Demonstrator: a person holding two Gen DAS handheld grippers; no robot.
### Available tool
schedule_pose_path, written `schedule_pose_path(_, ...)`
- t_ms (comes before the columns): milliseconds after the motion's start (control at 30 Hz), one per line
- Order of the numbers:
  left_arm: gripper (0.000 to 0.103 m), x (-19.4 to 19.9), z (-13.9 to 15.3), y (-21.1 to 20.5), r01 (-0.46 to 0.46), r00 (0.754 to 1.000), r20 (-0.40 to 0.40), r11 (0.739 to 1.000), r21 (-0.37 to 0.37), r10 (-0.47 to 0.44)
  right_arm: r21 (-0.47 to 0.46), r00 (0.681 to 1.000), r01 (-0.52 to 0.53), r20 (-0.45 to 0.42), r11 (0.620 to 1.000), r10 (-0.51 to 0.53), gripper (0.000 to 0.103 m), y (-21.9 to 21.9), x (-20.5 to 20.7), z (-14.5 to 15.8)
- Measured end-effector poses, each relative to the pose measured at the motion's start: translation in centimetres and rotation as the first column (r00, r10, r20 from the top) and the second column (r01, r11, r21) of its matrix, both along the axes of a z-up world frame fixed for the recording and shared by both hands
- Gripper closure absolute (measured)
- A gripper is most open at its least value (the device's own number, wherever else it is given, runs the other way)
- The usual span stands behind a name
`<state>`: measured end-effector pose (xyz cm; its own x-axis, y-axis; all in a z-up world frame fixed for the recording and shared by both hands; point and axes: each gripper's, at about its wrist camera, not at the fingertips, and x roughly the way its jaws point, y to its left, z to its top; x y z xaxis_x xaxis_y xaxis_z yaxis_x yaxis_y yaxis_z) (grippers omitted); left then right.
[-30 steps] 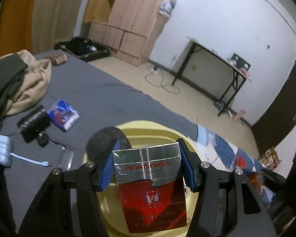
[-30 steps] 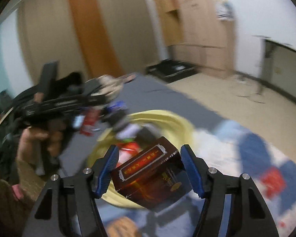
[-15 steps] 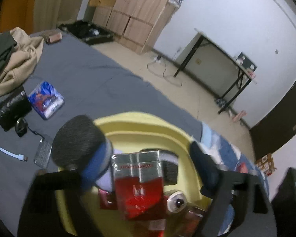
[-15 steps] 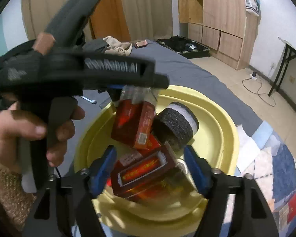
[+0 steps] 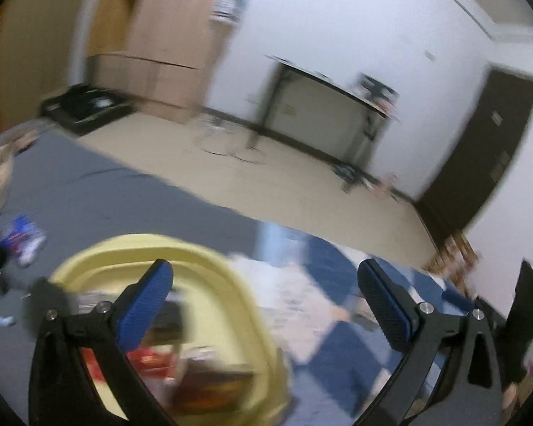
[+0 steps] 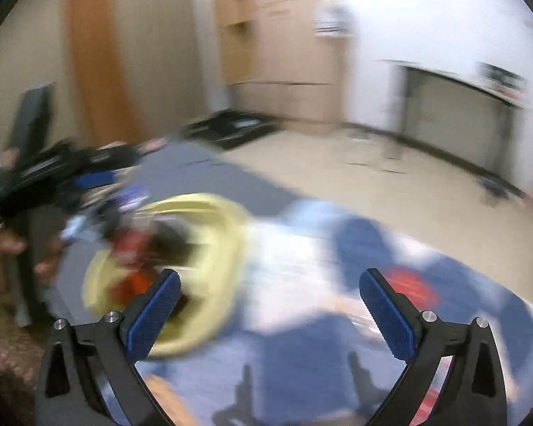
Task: Organize rigid objects
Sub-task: 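Carry the dark brown pack to the yellow tray and open the right tool, then grasp the red lighter with the right tool while the left tool holds the Hongqiqu pack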
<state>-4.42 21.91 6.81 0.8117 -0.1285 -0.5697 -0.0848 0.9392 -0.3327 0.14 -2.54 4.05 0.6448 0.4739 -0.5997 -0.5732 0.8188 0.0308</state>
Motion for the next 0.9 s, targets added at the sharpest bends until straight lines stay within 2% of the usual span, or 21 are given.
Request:
schedule_pose_path(100,0.0,3.4,-1.5,-5.4,0.094,0.995,-0.051,0.994,0.059,-0.091,-0.033,0.983,0.177,-0.041,0.984,-0.178,0.0,-5.1,1.8,-1.0)
schedule_pose_path(200,0.0,6.6,-4.3,-12.1,0.2,0.977,-0.11,0.97,0.138,-0.185,-0.005,0.948,0.295,-0.125,0.955,-0.293,0.0,-8.7,3.0,-3.0)
schedule_pose_path(267,0.0,7.8,-6.5,-15.4,0.273,0.956,-0.164,0.943,0.189,-0.244,-0.016,0.937,0.283,-0.207,0.959,-0.28,0.0,-9.0,3.6,-5.2)
schedule_pose_path(367,0.0,8.8,-8.8,-18.2,0.34,0.934,-0.202,0.906,0.253,-0.294,-0.087,0.937,0.231,-0.249,0.969,-0.246,0.0,-7.5,3.9,-8.0)
schedule_pose_path(400,0.0,9.2,-9.5,-18.8,0.344,0.932,-0.214,0.901,0.263,-0.294,-0.096,0.936,0.221,-0.257,0.971,-0.238,0.001,-7.4,4.2,-8.7)
schedule_pose_path(467,0.0,10.0,-10.8,-19.2,0.332,0.933,-0.229,0.909,0.251,-0.277,-0.1,0.936,0.207,-0.269,0.973,-0.227,0.002,-6.4,5.2,-9.5)
schedule_pose_path(567,0.0,11.0,-12.4,-19.6,0.34,0.926,-0.252,0.912,0.229,-0.282,-0.183,0.95,0.212,-0.193,0.96,-0.246,0.007,-5.2,5.3,-10.6)
schedule_pose_path(633,0.0,11.3,-13.0,-19.9,0.336,0.928,-0.253,0.907,0.254,-0.273,-0.201,0.961,0.192,-0.16,0.961,-0.226,0.012,-4.2,5.3,-11.3)
schedule_pose_path(700,0.012,11.4,-12.7,-19.7,0.305,0.943,-0.213,0.917,0.256,-0.254,-0.187,0.968,0.176,-0.148,0.966,-0.205,0.029,-4.2,5.2,-11.5)
schedule_pose_path(733,0.026,11.4,-12.5,-19.5,0.293,0.948,-0.205,0.922,0.252,-0.244,-0.178,0.971,0.168,-0.142,0.97,-0.195,0.037,-4.1,5.1,-11.3)
schedule_pose_path(767,0.042,11.4,-12.3,-19.3,0.28,0.953,-0.19,0.928,0.245,-0.238,-0.17,0.974,0.157,-0.136,0.973,-0.181,0.058,-4.1,4.9,-11.0)
schedule_pose_path(800,0.042,11.6,-12.2,-19.2,0.272,0.956,-0.179,0.933,0.233,-0.234,-0.169,0.976,0.15,-0.129,0.974,-0.173,0.074,-4.1,4.9,-11.2)
schedule_pose_path(833,0.044,11.5,-12.2,-18.8,0.267,0.957,-0.172,0.94,0.213,-0.233,-0.165,0.978,0.141,-0.129,0.976,-0.163,0.076,-4.7,4.7,-11.3)
schedule_pose_path(900,0.045,11.7,-12.3,-18.9,0.275,0.956,-0.168,0.935,0.225,-0.241,-0.141,0.981,0.123,-0.135,0.982,-0.142,0.08,-5.1,4.4,-11.3)
